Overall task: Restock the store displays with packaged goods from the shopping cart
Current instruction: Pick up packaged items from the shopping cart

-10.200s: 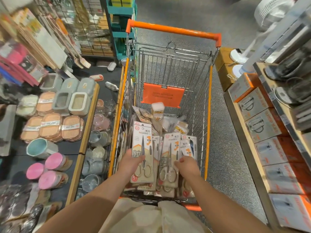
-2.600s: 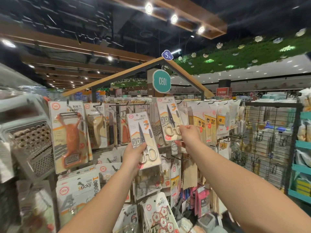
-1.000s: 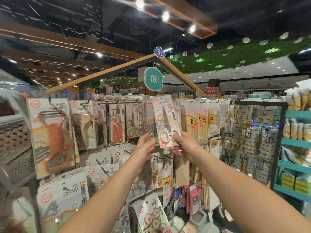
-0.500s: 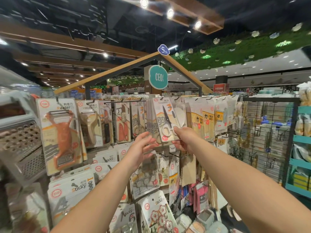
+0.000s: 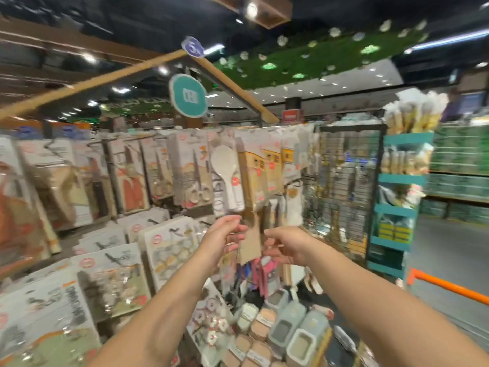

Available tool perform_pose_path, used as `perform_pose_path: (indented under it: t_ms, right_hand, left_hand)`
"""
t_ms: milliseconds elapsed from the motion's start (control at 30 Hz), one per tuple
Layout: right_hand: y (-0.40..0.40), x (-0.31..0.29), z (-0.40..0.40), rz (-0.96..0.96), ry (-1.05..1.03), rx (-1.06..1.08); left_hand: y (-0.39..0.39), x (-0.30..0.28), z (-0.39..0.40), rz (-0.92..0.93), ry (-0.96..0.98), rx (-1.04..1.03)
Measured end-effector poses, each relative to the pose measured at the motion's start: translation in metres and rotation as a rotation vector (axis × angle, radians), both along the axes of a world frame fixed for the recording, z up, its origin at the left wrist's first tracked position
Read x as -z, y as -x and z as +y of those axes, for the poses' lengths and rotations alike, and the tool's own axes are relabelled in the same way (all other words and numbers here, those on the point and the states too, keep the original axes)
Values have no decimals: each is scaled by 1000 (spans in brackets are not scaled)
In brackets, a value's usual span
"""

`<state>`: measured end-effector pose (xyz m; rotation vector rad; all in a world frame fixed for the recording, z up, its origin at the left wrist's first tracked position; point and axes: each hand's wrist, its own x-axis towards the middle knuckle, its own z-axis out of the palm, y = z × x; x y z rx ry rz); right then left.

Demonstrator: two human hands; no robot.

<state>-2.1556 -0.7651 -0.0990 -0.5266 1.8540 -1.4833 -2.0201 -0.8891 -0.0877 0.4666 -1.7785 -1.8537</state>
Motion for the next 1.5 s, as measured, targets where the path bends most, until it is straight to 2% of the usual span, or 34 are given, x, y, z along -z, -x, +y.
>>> perform_pose_path:
  t_ms: [167, 367, 500, 633, 733, 800, 900, 967, 1133, 1300, 1500]
  right_hand:
    - [20, 74, 131, -102, -95, 182]
    - [1, 160, 292, -183, -200, 494]
    - [-40, 224, 376, -291, -246, 680]
    - [-100, 288, 436, -430, -318, 813]
    - [-148, 329, 454, -540, -411, 861]
    - [-175, 349, 457, -568, -505, 860]
    - [-201, 371, 456, -459, -663, 785]
    - [-211, 383, 451, -365, -719, 779]
    - [-216, 399, 426, -367, -740, 734]
    - [-208, 403, 425, -422, -713, 820]
    - [-204, 404, 430, -518, -610, 824]
  left_hand:
    - [62, 60, 84, -106, 19, 210]
    - [103, 156, 223, -297, 94, 587]
    - [88, 236, 305, -464, 113, 801]
    - [49, 309, 360, -654, 17, 915]
    - [17, 357, 377, -786, -62, 1005]
    - [-4, 378, 381, -888, -17, 1054]
    - [-29, 402, 379, -996, 135, 1120]
    - [-37, 407, 379, -1045, 158, 1105]
    - [-46, 401, 375, -1049, 168, 1041]
    - [-56, 397, 362, -1067, 220, 1047]
    - [-63, 396, 362, -1064, 240, 1041]
